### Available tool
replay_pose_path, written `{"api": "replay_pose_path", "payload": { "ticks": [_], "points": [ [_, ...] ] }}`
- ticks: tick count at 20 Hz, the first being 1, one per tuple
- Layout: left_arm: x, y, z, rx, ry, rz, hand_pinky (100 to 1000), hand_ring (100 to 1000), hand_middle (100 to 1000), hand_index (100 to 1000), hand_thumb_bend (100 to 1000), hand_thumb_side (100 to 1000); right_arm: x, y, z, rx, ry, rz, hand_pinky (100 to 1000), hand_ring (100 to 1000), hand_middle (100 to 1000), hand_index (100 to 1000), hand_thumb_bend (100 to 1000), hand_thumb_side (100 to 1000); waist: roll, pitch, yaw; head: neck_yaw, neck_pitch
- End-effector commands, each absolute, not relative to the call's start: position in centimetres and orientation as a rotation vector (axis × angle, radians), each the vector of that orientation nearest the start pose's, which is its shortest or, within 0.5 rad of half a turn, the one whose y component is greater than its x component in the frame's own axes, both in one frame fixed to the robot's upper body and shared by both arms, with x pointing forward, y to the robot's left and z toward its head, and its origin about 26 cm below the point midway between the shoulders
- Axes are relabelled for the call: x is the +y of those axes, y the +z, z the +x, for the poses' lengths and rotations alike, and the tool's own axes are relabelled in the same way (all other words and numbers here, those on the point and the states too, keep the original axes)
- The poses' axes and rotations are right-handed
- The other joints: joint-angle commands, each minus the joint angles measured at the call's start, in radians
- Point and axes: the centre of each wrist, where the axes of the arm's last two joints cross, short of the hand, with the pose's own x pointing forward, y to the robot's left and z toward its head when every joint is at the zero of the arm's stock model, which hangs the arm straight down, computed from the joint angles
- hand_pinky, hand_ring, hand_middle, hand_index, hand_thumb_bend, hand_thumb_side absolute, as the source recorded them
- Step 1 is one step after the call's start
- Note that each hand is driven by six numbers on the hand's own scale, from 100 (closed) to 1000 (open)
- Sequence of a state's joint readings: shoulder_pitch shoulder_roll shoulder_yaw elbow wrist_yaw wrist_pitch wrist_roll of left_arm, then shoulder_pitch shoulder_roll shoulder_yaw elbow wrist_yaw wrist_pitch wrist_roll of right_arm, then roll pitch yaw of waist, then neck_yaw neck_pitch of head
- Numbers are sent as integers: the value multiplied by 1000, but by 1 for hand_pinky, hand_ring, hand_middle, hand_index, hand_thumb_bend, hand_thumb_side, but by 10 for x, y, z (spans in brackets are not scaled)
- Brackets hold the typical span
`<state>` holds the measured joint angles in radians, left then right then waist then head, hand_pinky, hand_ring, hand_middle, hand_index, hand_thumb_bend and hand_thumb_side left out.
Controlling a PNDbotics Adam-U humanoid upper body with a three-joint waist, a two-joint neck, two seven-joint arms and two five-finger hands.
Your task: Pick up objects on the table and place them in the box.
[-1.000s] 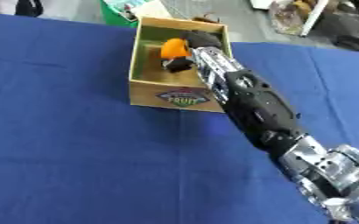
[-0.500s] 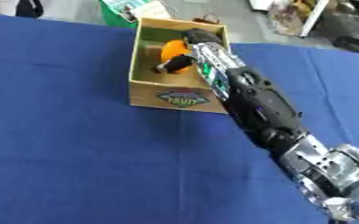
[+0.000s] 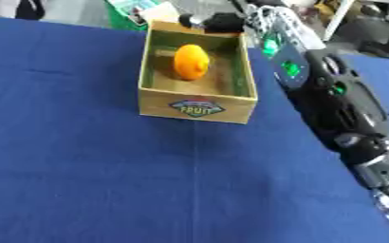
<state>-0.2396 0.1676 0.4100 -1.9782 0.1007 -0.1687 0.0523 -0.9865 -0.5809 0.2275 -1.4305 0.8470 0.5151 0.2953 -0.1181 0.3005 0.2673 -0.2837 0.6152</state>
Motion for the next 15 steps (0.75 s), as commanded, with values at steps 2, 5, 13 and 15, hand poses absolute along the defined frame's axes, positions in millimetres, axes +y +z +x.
{"api": "replay_pose_path", "payload": {
  "ticks": [2, 5, 13, 15],
  "points": [
    [349, 192, 277, -2438, 189, 408, 471, 378, 414, 649, 100, 796, -244, 358, 357, -1741, 789, -1340, 787, 882, 805, 982, 492, 1000, 11, -17, -6, 4, 9],
    [350, 193, 277, -2443, 194, 414, 471, 378, 414, 650, 100, 795, -244, 359, 315, -1892, 698, -1244, 769, 870, 790, 987, 135, 1000, 14, -14, -12, 14, 12],
    [351, 192, 277, -2445, 207, 419, 472, 379, 415, 650, 100, 794, -264, 322, 300, -2235, 440, -829, 759, 841, 778, 978, 100, 1000, 25, -17, -27, 10, 21],
    [351, 192, 277, -2443, 210, 421, 472, 379, 416, 650, 100, 794, -267, 307, 301, -2295, 367, -714, 764, 843, 807, 976, 100, 1000, 29, -19, -32, 7, 19]
  ]
}}
